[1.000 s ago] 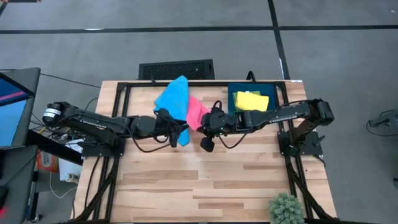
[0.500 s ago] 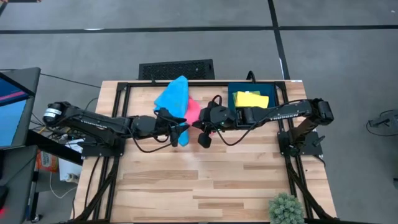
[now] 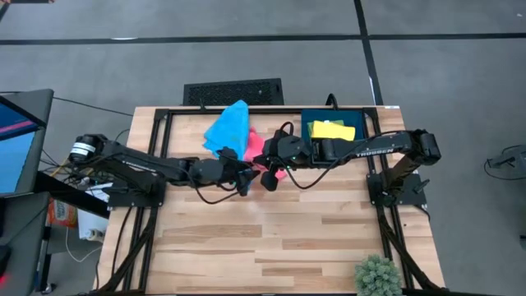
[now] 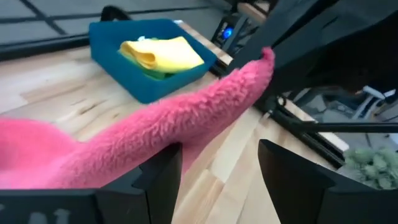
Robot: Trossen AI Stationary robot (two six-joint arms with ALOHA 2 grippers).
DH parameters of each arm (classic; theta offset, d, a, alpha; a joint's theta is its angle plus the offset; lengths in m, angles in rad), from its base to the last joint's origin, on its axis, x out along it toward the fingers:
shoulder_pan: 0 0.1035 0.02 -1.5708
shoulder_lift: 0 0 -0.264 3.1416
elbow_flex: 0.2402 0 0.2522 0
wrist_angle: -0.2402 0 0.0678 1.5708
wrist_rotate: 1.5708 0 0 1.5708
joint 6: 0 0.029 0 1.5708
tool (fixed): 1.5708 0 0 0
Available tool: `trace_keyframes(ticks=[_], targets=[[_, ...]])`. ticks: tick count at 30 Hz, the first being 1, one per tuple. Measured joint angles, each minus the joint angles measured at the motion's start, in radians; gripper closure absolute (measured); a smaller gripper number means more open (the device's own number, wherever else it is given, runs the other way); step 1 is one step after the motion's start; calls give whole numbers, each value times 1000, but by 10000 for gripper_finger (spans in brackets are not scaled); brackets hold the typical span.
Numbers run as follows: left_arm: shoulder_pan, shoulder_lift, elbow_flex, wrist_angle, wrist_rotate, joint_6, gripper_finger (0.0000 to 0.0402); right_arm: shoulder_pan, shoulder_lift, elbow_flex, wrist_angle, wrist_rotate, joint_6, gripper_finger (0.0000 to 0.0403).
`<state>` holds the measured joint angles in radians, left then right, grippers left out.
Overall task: Fold microfiber towels
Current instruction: Fold the pink microfiber towel
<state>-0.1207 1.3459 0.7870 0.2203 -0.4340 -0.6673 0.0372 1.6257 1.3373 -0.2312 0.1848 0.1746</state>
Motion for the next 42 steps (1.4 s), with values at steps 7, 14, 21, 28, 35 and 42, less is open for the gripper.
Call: trace_keyframes(ticks=[7, 14, 21, 28, 35, 42], targets=[[5, -2, 4, -106, -143, -113, 197, 2, 0, 0, 8, 0, -19, 403], [31, 3, 4, -245, -158, -205, 198, 2, 0, 0, 8, 0, -53, 403], [32, -46, 3, -456, -154, -220, 198, 7, 0, 0, 4, -2, -73, 403], [32, -261, 3, -700, -152, -221, 198, 7, 0, 0, -20, -3, -80, 403], [2, -394, -36, -458, -117, -112, 198, -19, 0, 0, -12, -3, -80, 403], [-22, -212, -52, -291, -164, -61, 198, -56, 0, 0, -7, -10, -81, 403]])
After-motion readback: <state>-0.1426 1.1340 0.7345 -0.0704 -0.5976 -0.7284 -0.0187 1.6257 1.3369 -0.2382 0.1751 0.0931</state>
